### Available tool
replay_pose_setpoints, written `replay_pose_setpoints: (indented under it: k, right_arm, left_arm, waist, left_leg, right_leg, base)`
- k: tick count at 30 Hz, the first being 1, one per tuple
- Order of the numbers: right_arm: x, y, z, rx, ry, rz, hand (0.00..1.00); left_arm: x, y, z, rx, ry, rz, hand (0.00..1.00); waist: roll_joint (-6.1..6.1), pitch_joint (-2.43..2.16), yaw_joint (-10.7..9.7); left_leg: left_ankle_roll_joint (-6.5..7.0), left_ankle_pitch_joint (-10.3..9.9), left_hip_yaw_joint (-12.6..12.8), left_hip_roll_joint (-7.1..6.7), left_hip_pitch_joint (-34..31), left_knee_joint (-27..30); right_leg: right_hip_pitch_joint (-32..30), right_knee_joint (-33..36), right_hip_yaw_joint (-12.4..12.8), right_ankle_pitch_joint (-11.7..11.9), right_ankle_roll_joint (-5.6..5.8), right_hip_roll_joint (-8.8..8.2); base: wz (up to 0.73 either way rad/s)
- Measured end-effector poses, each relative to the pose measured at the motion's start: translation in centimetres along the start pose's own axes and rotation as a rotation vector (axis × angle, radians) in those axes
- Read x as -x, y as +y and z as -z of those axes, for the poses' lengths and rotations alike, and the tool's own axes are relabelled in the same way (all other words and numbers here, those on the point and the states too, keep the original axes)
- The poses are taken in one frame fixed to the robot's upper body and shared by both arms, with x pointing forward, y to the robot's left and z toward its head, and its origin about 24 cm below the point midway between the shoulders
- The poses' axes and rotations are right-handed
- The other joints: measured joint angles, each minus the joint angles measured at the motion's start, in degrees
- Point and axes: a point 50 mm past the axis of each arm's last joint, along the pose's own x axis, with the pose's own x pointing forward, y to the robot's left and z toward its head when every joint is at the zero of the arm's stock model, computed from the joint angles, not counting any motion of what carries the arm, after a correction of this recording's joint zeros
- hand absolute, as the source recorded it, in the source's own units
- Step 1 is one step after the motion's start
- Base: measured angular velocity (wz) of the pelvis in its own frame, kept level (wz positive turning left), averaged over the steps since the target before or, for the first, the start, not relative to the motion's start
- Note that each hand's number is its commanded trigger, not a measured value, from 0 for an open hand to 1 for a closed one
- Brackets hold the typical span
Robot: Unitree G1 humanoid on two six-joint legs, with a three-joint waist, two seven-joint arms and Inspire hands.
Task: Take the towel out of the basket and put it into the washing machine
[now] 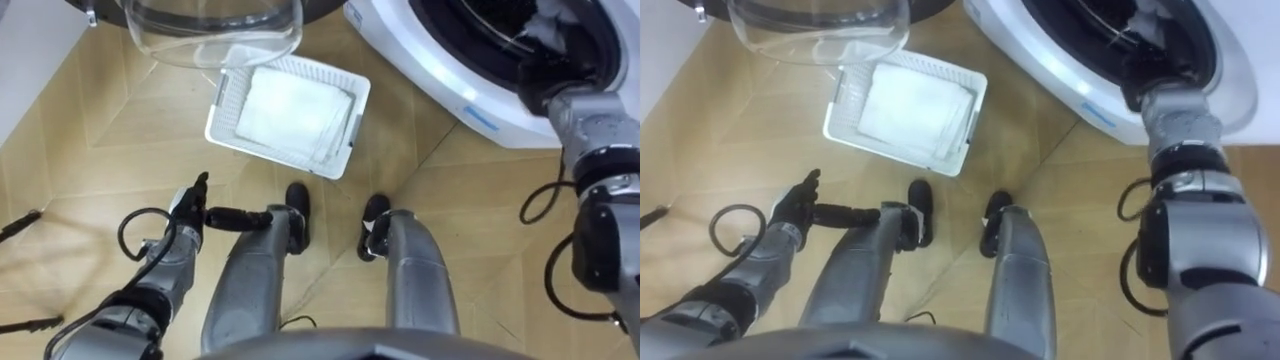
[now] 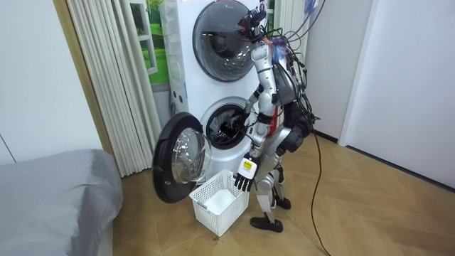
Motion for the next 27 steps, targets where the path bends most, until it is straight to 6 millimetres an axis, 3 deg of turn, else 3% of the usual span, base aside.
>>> replay_pose_setpoints:
  k: [1,2,13,27]
  right_arm:
    - [0.0,0.1,0.0,-0.005,0.005,0.004,0.70]
    - [0.0,0.2,0.0,-0.009,0.008,0.007,0.00]
    - [0.1,1.0,-0.9,-0.033,-0.005,-0.008,0.00]
    - [0.0,1.2,-0.9,-0.040,-0.005,-0.050,0.00]
  left_arm:
    - [0.0,0.0,0.0,-0.004,-0.003,0.001,0.00]
    - [0.0,0.0,-0.1,-0.010,-0.008,0.002,0.00]
    - [0.1,-0.2,-0.5,-0.028,-0.023,0.009,0.00]
    - [0.2,-0.4,-0.5,-0.032,-0.004,0.019,0.00]
  waist:
    - [0.00,0.00,0.0]
    - [0.01,-0.01,0.0]
    - [0.11,-0.06,0.0]
    - [0.66,-0.35,0.4]
  left_leg:
    - [0.06,0.0,0.0,-0.03,-0.1,0.4]
    - [0.07,0.0,0.1,-0.05,-0.3,0.8]
    - [0.62,0.1,0.2,-0.88,-1.0,2.1]
    - [0.84,0.2,0.3,-0.96,-1.0,2.4]
  right_leg:
    - [-0.1,0.2,0.0,0.0,0.04,-0.10]
    - [-0.2,0.5,0.1,-0.1,0.08,-0.21]
    - [-1.5,3.1,0.1,-0.3,0.07,-1.03]
    - [-1.9,4.1,0.5,-0.3,0.05,-0.93]
  base:
    - [0.03]
    - [0.00]
    - [0.01]
    - [0.00]
